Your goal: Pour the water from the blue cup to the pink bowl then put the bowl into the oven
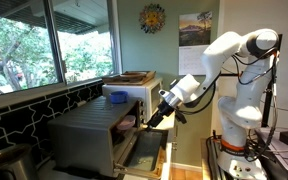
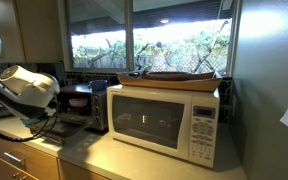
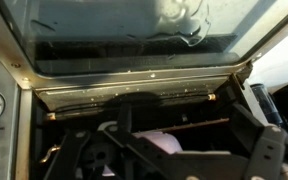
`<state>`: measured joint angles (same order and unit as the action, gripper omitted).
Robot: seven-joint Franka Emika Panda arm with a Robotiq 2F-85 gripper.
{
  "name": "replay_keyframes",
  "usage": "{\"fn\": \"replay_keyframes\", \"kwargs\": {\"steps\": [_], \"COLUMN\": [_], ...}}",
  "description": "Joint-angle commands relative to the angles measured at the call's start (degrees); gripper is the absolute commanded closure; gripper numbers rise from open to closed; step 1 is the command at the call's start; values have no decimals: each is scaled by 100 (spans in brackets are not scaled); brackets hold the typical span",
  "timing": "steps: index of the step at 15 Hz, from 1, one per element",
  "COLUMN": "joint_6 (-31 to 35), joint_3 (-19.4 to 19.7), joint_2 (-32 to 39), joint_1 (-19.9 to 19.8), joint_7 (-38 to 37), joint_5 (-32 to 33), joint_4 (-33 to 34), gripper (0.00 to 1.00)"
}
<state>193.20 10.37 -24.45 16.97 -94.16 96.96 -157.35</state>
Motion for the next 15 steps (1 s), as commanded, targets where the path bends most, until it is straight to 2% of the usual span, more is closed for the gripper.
{"fn": "replay_keyframes", "kwargs": {"steps": [1,5,8,12,15], "joint_6": [136,525,1171,2521,3681], "joint_3": [-431,-1016,-1494,-2121,-2279], "joint_2": [-21,-324,-759,-1480,-1972], "joint_1": [-583,-1377,-2064,-2967,-3381], "joint_7": [-1040,-1805,-2416,-3757,-4484], "joint_5": [758,1497,2109,3157,3561], "joint_4": [-1,17,40,551,1181], "gripper": [0,0,0,0,0]}}
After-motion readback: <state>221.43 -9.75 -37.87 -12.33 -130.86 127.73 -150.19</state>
